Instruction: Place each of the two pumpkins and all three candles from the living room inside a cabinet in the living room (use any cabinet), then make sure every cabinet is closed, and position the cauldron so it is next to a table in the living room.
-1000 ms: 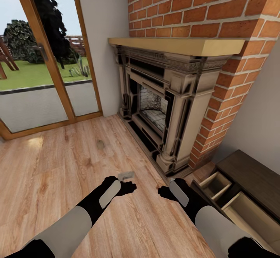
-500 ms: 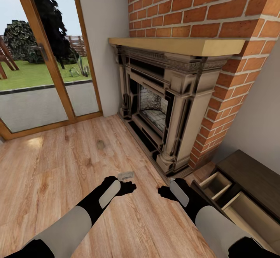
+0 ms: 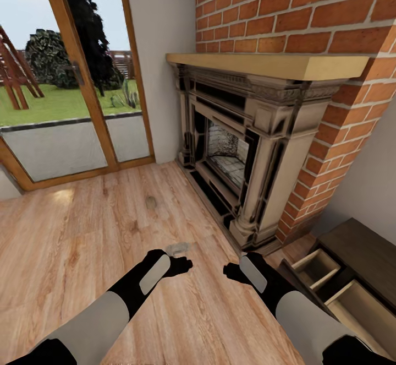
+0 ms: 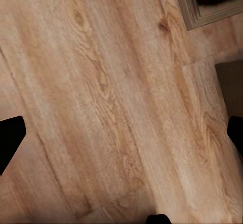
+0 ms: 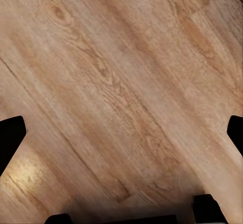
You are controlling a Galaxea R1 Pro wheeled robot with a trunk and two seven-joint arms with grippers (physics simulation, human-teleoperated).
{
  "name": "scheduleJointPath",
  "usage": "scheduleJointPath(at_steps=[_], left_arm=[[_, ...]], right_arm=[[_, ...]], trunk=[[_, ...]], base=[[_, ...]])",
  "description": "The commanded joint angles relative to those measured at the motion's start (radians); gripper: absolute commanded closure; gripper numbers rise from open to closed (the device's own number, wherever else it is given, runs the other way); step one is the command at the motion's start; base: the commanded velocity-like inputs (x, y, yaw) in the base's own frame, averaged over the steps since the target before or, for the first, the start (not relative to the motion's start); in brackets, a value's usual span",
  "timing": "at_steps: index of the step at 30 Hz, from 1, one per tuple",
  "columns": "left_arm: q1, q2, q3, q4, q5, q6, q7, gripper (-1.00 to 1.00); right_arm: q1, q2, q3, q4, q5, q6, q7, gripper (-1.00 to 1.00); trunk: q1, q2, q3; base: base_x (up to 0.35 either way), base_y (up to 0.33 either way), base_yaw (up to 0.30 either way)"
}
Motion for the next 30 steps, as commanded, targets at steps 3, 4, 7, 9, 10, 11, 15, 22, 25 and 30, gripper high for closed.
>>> scheduleJointPath(at_steps=[3, 4, 7, 9, 10, 11, 15, 22, 25, 30], left_arm=[[-0.001, 0.0, -0.004, -0.001, 0.01, 0.0, 0.01, -1.0], [-0.001, 0.001, -0.004, -0.001, 0.011, 0.0, 0.01, -1.0], [-0.001, 0.001, -0.004, -0.001, 0.011, 0.0, 0.009, -1.0], [-0.001, 0.001, -0.004, -0.001, 0.01, 0.0, 0.008, -1.0], [-0.001, 0.002, -0.004, -0.001, 0.01, 0.0, 0.008, -1.0], [-0.001, 0.002, -0.004, -0.001, 0.01, 0.0, 0.008, -1.0], [-0.001, 0.002, -0.004, -0.001, 0.009, 0.0, 0.008, -1.0], [-0.001, 0.01, -0.003, 0.0, 0.012, 0.0, 0.004, -1.0], [-0.001, 0.012, -0.003, 0.0, 0.012, 0.0, 0.003, -1.0], [-0.001, 0.013, -0.003, 0.001, 0.012, 0.0, 0.003, -1.0]], right_arm=[[-0.001, -0.001, 0.005, -0.002, -0.011, 0.002, -0.011, -1.0], [-0.001, -0.001, 0.005, -0.002, -0.011, 0.001, -0.011, -1.0], [-0.001, -0.001, 0.005, -0.002, -0.011, 0.001, -0.011, -1.0], [-0.001, -0.001, 0.005, -0.002, -0.011, 0.001, -0.011, -1.0], [0.0, -0.001, 0.005, -0.002, -0.011, 0.001, -0.011, -1.0], [-0.001, -0.001, 0.005, -0.002, -0.011, 0.001, -0.011, -1.0], [-0.001, -0.001, 0.005, -0.002, -0.011, 0.001, -0.01, -1.0], [-0.001, -0.001, 0.005, -0.002, -0.011, 0.002, -0.01, -1.0], [-0.001, -0.001, 0.005, -0.002, -0.011, 0.001, -0.01, -1.0], [-0.001, -0.001, 0.005, -0.002, -0.011, 0.001, -0.01, -1.0]], trunk=[[0.0, -0.001, -0.001], [0.0, -0.001, -0.001], [0.0, -0.001, -0.001], [0.0, -0.001, -0.001], [0.0, -0.001, -0.001], [0.0, -0.001, -0.001], [0.0, -0.001, -0.001], [0.0, -0.001, -0.001], [0.0, -0.001, -0.001], [0.0, -0.001, -0.001]], base=[[0.037, 0.07, 0.283], [0.066, 0.103, 0.286], [0.079, 0.122, 0.287], [0.104, 0.154, 0.288], [0.132, 0.177, 0.288], [0.163, 0.194, 0.286], [0.222, 0.213, 0.125], [0.255, 0.226, 0.01], [0.253, 0.25, 0.0], [0.253, 0.252, 0.004]])
